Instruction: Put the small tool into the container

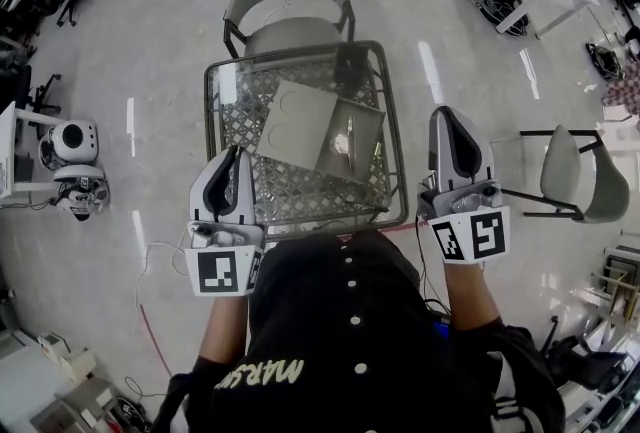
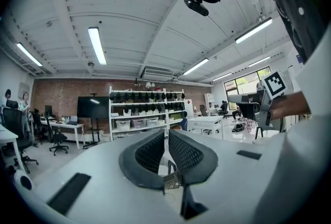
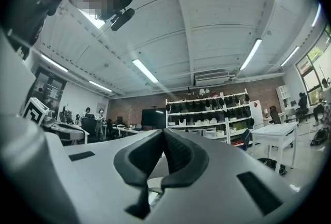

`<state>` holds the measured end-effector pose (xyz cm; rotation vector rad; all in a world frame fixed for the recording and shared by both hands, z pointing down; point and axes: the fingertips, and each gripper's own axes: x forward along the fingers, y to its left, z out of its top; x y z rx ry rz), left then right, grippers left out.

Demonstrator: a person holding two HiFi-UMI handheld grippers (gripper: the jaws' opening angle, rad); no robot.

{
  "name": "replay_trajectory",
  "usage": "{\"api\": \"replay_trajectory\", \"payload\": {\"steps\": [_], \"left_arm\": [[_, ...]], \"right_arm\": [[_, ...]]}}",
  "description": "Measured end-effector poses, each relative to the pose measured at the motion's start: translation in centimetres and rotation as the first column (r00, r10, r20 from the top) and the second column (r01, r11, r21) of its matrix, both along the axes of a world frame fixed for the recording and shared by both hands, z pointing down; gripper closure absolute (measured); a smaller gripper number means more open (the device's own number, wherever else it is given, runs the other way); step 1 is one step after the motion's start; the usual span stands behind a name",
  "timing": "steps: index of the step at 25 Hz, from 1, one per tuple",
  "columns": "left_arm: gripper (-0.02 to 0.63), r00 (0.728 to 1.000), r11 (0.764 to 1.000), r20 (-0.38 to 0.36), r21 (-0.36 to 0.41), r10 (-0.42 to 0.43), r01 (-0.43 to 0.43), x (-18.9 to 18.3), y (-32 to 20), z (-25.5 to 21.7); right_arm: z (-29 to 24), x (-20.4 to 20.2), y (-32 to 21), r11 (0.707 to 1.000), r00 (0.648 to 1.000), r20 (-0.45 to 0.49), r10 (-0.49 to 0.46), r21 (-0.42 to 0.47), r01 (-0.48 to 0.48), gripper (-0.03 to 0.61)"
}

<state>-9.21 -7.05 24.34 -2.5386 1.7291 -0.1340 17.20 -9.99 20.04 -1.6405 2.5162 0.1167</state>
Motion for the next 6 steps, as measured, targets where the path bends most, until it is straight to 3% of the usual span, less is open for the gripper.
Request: {"api": "replay_trajectory", "payload": {"steps": [6], "left_arm": [[0.568, 1.0, 1.0, 0.007, -0.003, -0.008, 0.008, 0.15, 0.08, 0.44]], "right_arm": [[0.63, 0.12, 0.02, 1.0, 1.0, -0.003, 0.001, -0.008, -0.001, 0.565]]}}
